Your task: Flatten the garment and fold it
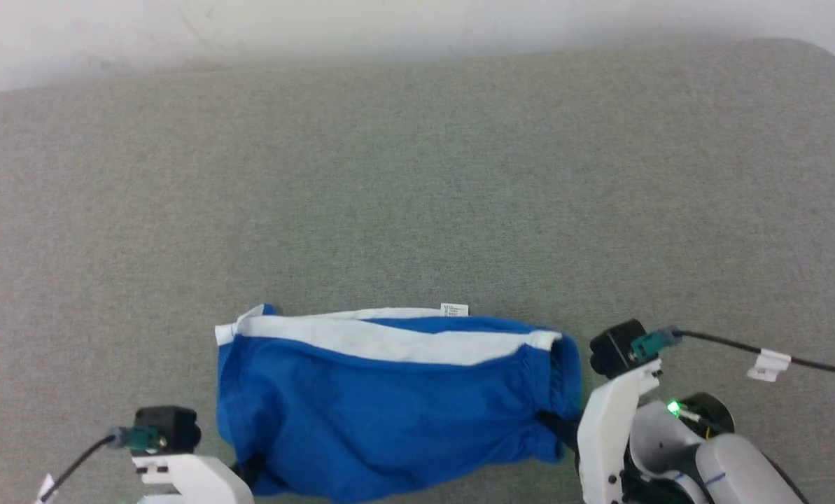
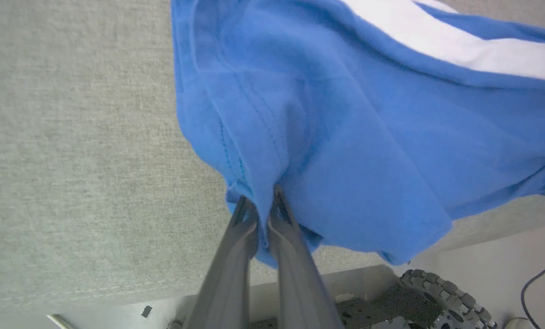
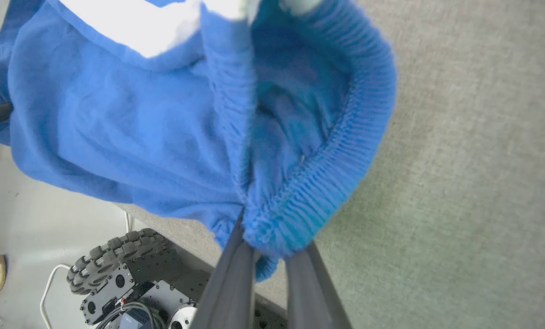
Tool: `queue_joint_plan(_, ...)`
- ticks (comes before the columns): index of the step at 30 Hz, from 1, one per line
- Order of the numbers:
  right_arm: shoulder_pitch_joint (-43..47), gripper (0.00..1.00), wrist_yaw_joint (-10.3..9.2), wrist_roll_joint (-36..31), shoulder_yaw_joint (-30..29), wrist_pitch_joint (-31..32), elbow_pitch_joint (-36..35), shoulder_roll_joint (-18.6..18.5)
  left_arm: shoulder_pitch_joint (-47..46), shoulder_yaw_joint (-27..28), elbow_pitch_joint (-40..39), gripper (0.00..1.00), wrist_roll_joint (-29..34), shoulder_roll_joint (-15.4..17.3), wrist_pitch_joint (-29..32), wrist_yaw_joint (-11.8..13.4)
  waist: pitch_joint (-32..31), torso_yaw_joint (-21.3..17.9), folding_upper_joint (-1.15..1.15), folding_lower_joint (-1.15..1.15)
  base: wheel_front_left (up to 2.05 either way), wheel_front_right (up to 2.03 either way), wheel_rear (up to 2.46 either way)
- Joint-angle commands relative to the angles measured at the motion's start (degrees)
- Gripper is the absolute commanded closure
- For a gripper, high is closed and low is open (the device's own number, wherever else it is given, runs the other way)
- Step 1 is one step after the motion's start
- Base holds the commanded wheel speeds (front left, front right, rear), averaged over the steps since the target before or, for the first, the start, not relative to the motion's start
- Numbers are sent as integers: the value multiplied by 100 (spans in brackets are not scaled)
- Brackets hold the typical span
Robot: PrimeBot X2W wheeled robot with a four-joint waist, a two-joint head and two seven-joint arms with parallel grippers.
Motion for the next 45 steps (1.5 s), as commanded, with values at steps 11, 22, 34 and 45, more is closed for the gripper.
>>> queue_joint_plan(11,649,0,-4,-373,-398,-882,-172,333,-77,68,639,0,38,-455,-876,-120,-108,-24,0,1,0,0,0)
queue_joint_plan(22,1177,0,-4,-694,-1079,-1152,-1074,723,241,599,-127,0,873,-477,-2692,295,-391,26,0,1,0,0,0)
queue_joint_plan(34,680,0,-4,-713,-1291,-292,-545,567,122,744,-654,0,1749,-86,-3377,556,-257,483,0,1,0,0,0)
queue_joint_plan(45,-22,0,-4,-502,-918,88,828,549,-60,548,-949,0,1973,-87,-3420,550,109,699,0,1,0,0,0)
